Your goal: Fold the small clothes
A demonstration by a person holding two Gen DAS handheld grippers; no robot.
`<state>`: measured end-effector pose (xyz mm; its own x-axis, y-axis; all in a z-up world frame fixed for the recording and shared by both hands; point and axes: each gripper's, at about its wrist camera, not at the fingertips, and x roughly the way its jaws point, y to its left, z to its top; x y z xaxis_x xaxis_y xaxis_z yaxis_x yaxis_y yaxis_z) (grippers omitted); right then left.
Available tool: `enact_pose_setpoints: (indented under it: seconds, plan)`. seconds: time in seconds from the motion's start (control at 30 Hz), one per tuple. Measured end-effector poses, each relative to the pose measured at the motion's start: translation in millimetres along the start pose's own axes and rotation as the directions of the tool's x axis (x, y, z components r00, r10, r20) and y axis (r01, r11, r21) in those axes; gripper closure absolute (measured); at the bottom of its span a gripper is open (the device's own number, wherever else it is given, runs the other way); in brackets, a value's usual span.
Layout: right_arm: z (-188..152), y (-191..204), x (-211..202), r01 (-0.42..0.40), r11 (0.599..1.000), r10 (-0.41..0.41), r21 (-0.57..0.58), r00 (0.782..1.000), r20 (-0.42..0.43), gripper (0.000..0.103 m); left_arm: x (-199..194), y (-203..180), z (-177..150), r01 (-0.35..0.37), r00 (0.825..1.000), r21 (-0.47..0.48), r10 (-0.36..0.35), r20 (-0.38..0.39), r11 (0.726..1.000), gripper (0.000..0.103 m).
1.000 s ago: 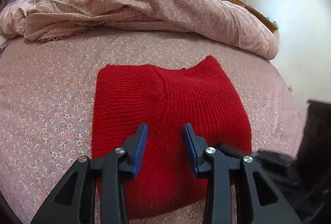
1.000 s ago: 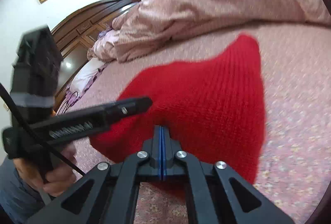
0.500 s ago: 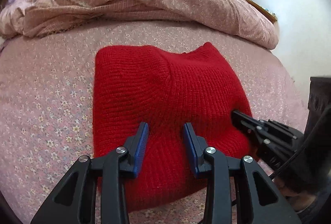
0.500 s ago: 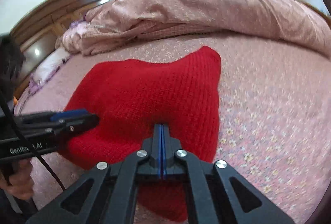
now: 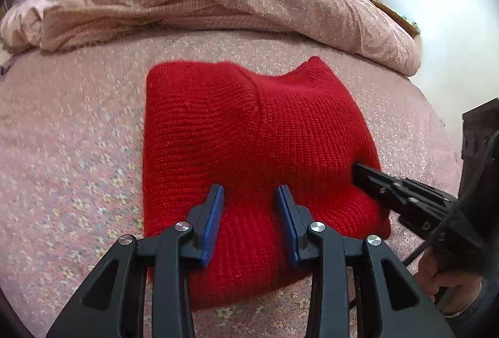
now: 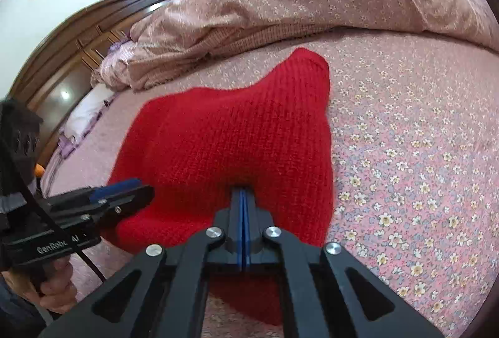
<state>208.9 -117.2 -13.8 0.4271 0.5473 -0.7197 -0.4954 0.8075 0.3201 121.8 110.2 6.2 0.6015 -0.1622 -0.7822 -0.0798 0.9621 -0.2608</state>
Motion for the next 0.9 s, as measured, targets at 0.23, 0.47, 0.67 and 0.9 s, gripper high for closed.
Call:
enact_pose_setpoints:
  seconds: [0.23,0.47,0.67,0.9]
  plan:
    - [17.2,-6.3,-30.6,-0.146,0.987,0.139,0.074,0.986,0.088,0.053,-48.3,-4.7,19.6,-0.033,0.993,0.095,0.022,0.115,0.995,0.043]
    - [37.2,-39.7,-51.0,-0.009,0.993,-0.01,0.117,0.987,0.159,0.034,-35.7,50.0,50.7,0.144,0.987,-0.101,-0.136,0.08,0.984,0.028]
    - [33.7,-74.6,-14.1,-0.168,0.936,0.167,0.31,0.986,0.031,0.03,23.9,87.9,44.7,0.154,0.979,-0.27,-0.184,-0.089,0.95,0.028]
    - [10.1,-84.3,22.5,-0.274,0.853,0.338,0.445,0.938,-0.071,0.018,50.4,110.7,15.5,0.288,0.929,-0.36,-0.35,-0.117,0.887,0.019]
